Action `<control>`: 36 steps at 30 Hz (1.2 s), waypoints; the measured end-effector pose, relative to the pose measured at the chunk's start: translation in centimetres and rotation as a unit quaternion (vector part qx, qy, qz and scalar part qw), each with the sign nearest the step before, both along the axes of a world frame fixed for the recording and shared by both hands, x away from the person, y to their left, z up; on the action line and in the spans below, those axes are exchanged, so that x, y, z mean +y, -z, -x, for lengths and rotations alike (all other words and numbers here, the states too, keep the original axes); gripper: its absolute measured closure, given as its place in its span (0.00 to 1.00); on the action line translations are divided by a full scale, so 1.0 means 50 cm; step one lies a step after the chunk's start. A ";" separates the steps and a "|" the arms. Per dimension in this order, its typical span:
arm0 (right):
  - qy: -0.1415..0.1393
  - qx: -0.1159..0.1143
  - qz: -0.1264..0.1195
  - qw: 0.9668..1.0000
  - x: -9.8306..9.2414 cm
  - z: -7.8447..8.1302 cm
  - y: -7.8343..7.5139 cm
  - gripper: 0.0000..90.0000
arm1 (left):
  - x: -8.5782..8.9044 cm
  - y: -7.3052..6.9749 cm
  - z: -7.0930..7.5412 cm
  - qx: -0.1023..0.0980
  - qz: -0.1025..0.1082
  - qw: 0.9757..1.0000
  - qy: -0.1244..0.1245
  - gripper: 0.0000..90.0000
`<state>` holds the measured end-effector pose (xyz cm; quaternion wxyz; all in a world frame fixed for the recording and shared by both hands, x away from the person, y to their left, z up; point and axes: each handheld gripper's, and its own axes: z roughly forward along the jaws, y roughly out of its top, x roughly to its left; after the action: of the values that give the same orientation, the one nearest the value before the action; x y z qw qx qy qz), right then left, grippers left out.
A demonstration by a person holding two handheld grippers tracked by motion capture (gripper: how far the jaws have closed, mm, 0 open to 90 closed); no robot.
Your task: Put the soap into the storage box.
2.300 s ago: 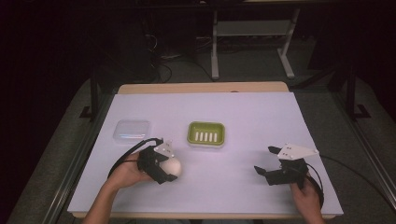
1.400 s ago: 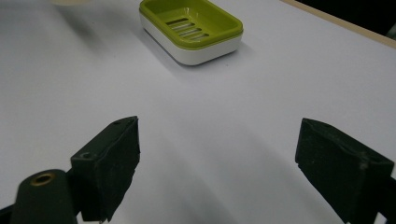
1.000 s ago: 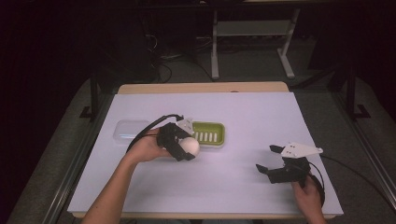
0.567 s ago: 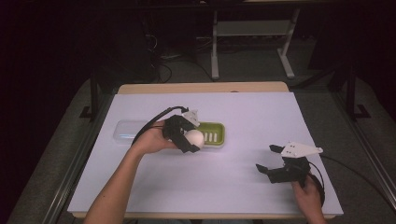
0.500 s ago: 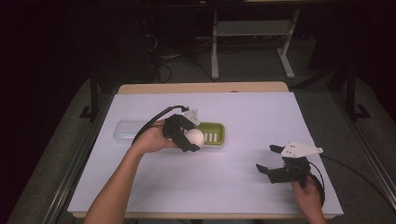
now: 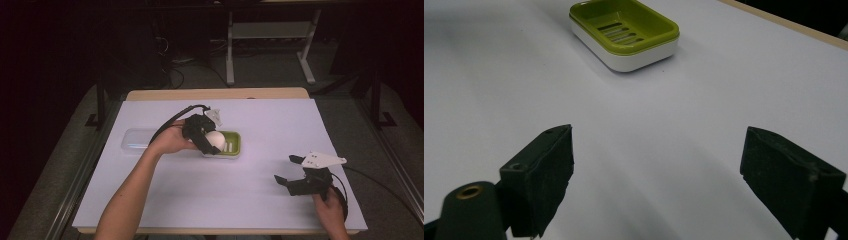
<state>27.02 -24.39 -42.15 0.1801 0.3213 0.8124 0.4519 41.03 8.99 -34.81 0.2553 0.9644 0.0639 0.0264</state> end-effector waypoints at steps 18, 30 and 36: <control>0.000 0.005 -0.003 1.000 0.001 -0.001 0.000 0.15 | -0.011 0.013 -0.031 0.006 -0.003 1.000 -0.012 0.27; -0.001 0.007 -0.004 1.000 0.001 -0.001 0.001 0.15 | -0.018 0.036 -0.048 0.014 -0.005 1.000 -0.018 0.27; -0.001 0.006 -0.002 1.000 0.001 -0.001 0.001 0.15 | -0.021 0.044 -0.055 0.019 -0.003 1.000 -0.018 0.27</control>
<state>27.09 -24.36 -42.21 0.1739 0.3242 0.8127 0.4519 43.77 7.96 -36.98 0.2505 0.9642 0.0858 0.0131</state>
